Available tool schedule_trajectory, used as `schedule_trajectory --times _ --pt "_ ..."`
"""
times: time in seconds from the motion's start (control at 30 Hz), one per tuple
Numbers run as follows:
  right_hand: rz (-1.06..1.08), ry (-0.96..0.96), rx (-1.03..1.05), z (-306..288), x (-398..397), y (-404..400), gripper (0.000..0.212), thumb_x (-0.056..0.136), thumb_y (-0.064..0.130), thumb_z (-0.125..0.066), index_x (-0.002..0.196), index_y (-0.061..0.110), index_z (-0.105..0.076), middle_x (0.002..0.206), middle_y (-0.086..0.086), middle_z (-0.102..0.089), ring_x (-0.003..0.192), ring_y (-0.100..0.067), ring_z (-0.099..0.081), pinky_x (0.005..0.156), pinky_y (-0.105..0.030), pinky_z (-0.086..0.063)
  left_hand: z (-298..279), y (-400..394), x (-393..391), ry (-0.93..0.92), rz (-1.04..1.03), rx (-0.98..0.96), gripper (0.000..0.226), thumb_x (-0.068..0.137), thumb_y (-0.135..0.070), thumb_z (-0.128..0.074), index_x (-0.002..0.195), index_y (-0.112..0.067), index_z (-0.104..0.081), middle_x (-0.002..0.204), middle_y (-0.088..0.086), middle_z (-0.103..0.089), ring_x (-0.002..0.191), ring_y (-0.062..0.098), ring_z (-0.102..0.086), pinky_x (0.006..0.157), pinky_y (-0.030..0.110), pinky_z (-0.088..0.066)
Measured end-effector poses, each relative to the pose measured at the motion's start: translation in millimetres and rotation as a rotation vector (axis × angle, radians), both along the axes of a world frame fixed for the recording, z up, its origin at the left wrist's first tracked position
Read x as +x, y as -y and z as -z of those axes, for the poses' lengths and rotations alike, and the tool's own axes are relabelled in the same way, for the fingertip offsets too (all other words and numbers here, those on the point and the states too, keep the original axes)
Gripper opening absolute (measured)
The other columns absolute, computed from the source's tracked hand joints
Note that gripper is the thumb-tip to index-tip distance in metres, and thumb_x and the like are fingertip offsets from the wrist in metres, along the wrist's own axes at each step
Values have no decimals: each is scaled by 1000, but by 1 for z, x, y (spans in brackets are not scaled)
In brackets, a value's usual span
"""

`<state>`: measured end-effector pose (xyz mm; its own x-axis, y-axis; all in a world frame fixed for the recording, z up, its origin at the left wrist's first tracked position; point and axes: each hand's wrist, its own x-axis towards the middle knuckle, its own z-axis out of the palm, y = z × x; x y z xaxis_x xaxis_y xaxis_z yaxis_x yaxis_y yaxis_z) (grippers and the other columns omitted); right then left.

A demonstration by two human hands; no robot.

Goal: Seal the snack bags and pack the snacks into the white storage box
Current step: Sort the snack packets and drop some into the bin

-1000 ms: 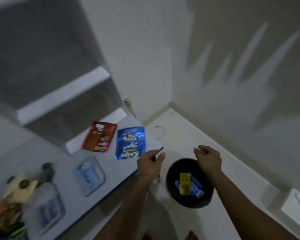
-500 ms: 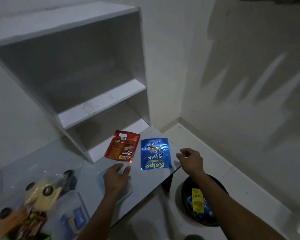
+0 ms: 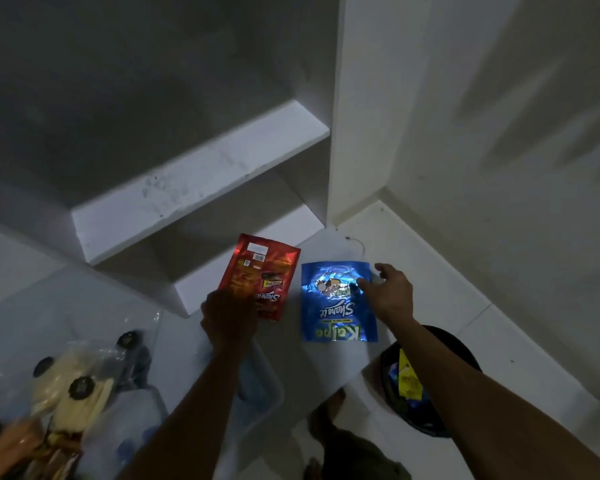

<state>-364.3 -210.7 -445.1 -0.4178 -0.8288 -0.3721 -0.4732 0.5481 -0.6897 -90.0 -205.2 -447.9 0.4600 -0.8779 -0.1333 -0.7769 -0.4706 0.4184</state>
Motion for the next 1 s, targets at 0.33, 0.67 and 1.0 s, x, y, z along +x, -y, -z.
schedule_trajectory --times 0.33,0.67,1.0 --pt "-65 -151 200 49 -5 61 90 77 51 -78 149 18 -36 148 -13 -42 137 -34 -37 105 -53 -38 50 63 15 207 -87 184 54 85 -55 -56 114 -9 -57 118 16 -54 115 35 -47 93 53 -41" --pt "122 -107 106 59 2 64 63 68 47 -86 116 13 -65 121 -11 -62 112 -32 -59 88 -45 -50 58 71 13 205 -159 149 37 88 -42 -62 107 -10 -63 116 11 -57 109 33 -50 92 48 -42" --pt "170 -20 -29 41 -1 40 24 82 33 -76 84 11 -66 77 -8 -67 78 -28 -62 67 -33 -46 26 56 15 133 -114 24 35 96 -44 -50 100 -12 -65 91 10 -69 83 30 -65 74 41 -47"
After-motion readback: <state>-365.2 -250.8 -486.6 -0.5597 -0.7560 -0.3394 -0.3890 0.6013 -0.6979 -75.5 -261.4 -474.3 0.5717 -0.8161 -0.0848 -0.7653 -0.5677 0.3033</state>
